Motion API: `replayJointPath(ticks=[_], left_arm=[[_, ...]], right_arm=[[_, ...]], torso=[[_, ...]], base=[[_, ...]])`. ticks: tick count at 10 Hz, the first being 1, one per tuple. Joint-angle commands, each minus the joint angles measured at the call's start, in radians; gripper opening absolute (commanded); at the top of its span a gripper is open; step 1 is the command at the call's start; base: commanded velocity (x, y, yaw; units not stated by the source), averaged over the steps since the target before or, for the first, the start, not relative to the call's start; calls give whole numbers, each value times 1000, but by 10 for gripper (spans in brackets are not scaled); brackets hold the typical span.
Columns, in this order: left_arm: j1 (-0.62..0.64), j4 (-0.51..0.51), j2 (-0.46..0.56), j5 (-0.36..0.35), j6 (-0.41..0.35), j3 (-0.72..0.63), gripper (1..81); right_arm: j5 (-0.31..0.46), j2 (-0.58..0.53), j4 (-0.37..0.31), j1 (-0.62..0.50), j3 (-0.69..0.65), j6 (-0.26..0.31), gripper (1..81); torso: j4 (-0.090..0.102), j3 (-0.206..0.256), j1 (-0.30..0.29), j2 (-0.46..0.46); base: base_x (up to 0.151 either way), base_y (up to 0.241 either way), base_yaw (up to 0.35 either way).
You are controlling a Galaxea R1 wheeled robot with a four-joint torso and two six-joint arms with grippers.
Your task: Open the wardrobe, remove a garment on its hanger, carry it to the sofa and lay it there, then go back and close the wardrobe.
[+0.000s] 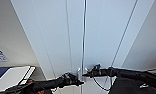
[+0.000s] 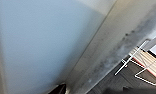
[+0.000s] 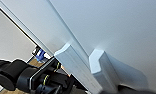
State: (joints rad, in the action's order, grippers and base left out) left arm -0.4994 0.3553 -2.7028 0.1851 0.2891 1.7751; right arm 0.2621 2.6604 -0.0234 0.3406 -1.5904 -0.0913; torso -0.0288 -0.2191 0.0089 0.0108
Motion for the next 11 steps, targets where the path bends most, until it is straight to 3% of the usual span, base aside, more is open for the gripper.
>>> replayJointPath(ticks=[1, 4, 6, 11], left_arm=[[213, 117, -6, -128, -30, -233, 811], [209, 128, -5, -125, -30, -249, 811], [206, 162, -26, -87, -30, -238, 811], [206, 194, -68, -88, -30, -261, 811]], right_arm=[[5, 29, -26, -142, 61, -1, 811], [5, 31, -26, -133, 69, -1, 811], [5, 31, -26, -128, 73, -1, 811], [5, 18, -21, -111, 129, -1, 811]], torso=[[0, 0, 0, 0], [0, 0, 0, 0], [0, 0, 0, 0], [0, 0, 0, 0]], base=[[0, 0, 0], [0, 0, 0], [0, 0, 0], [0, 0, 0]])
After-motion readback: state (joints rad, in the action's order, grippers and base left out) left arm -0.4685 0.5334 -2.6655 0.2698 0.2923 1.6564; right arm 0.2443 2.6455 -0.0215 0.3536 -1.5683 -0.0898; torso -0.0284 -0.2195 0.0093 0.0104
